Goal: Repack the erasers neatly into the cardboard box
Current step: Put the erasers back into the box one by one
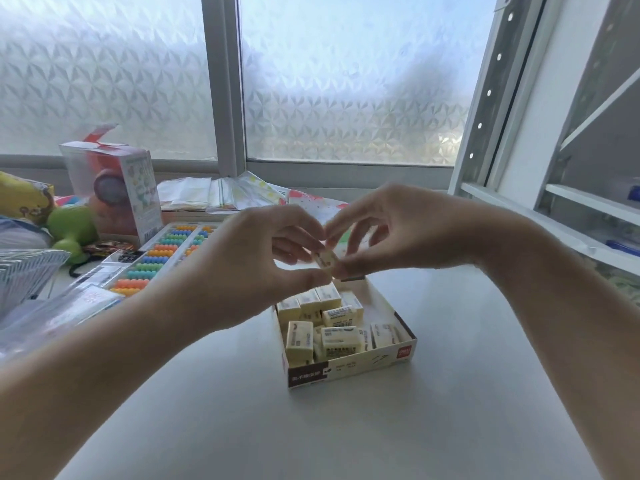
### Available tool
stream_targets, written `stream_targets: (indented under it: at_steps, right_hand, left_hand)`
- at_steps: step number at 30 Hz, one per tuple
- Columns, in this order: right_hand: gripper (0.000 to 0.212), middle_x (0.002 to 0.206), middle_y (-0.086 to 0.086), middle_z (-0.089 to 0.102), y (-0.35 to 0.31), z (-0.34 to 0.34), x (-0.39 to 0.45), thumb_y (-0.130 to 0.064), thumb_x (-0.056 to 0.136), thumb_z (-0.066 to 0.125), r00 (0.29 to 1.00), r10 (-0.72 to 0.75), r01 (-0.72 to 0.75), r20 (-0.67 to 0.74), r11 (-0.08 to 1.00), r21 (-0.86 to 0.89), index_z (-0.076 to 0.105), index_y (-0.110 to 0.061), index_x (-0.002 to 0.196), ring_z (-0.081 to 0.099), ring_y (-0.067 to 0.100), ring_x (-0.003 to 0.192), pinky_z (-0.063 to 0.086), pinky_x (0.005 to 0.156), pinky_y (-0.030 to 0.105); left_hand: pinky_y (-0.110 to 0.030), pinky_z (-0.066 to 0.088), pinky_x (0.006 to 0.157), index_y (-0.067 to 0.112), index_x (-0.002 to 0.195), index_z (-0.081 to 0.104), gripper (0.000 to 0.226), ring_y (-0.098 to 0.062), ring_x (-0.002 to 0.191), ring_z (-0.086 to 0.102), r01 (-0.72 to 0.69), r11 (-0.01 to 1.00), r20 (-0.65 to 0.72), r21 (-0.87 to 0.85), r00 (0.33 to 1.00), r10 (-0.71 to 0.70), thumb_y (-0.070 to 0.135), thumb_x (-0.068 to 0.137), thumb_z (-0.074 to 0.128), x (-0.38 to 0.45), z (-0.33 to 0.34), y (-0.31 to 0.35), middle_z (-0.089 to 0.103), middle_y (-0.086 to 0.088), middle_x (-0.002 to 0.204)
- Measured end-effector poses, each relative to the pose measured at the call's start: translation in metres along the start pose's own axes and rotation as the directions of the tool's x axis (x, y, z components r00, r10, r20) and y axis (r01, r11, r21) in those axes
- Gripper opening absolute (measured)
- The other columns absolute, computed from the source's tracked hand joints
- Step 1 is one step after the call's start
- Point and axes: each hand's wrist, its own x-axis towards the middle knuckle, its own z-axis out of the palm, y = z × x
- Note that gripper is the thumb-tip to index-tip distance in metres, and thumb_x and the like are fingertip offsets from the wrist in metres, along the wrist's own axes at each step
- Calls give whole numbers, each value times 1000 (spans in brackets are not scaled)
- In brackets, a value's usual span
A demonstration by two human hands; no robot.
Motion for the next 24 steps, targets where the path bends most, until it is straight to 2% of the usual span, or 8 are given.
stream_targets:
  at_steps: [3, 7, 10, 13, 15, 18, 21, 24]
  right_hand:
    - [47, 103, -19, 79, 2, 4, 2, -39, 76, 87, 998, -48, 49, -37, 998, 34, 77, -30, 122, 73, -2, 92, 59, 82, 17]
    - [42, 93, -18, 80, 5, 0, -1, -34, 76, 88, 1000, -14, 14, -13, 1000, 22, 80, -29, 116, 73, -3, 85, 55, 73, 12]
    - [35, 95, -19, 79, 7, -5, -4, -38, 78, 87, 994, 83, -76, 73, 992, -100, 80, -32, 112, 71, -6, 88, 52, 74, 14]
    - [30, 96, -16, 78, 8, -3, -4, -42, 77, 87, 975, 175, -148, 139, 971, -187, 81, -36, 105, 70, -2, 93, 55, 82, 22]
    - [29, 96, -17, 72, 5, 1, -4, -45, 76, 86, 971, 189, -151, 147, 960, -236, 80, -37, 104, 66, -1, 96, 53, 83, 23]
    - [29, 93, -17, 68, 1, 4, -3, -44, 77, 86, 967, 204, -158, 150, 949, -272, 80, -36, 104, 64, 2, 94, 53, 81, 24]
    - [29, 92, -13, 72, 0, 6, -2, -40, 78, 86, 962, 221, -168, 163, 944, -284, 79, -33, 105, 67, 6, 91, 56, 83, 30]
    - [28, 92, -11, 72, -2, 9, -1, -39, 77, 86, 961, 236, -178, 148, 930, -322, 79, -32, 103, 68, 10, 90, 58, 81, 34]
  left_hand:
    - [-26, 62, 86, 25, 101, 70, 50, -2, 88, 76, -7, 998, -55, -68, 998, 3, 46, 59, 89, 0, 4, 2, 79, 9, 92]
    - [-27, 63, 84, 25, 103, 67, 57, -2, 86, 76, 13, 998, -28, -65, 999, -14, 50, 55, 87, 0, 8, 4, 78, 7, 91]
    - [-23, 60, 87, 31, 110, 66, 47, 3, 93, 70, 44, 995, 71, 94, 996, -51, 47, 70, 84, -1, 8, 5, 72, 14, 100]
    - [-29, 55, 93, 36, 108, 73, 28, 8, 97, 62, 36, 965, 170, 258, 982, -82, 48, 83, 75, -3, 8, 1, 68, 20, 104]
    - [-29, 53, 94, 37, 107, 75, 23, 9, 96, 60, 50, 962, 210, 268, 972, -109, 45, 86, 73, -4, 8, 1, 66, 18, 106]
    - [-22, 48, 91, 42, 117, 71, 28, 6, 98, 57, 31, 951, 256, 307, 960, -114, 46, 90, 68, -4, 10, 3, 60, 19, 111]
    - [-11, 36, 78, 51, 123, 64, 30, 2, 95, 52, 24, 936, 303, 352, 943, -138, 51, 94, 60, -2, 16, 3, 52, 19, 112]
    - [-16, 37, 80, 51, 120, 66, 28, -3, 99, 51, 28, 930, 312, 365, 938, -150, 53, 93, 60, -1, 17, 3, 51, 18, 111]
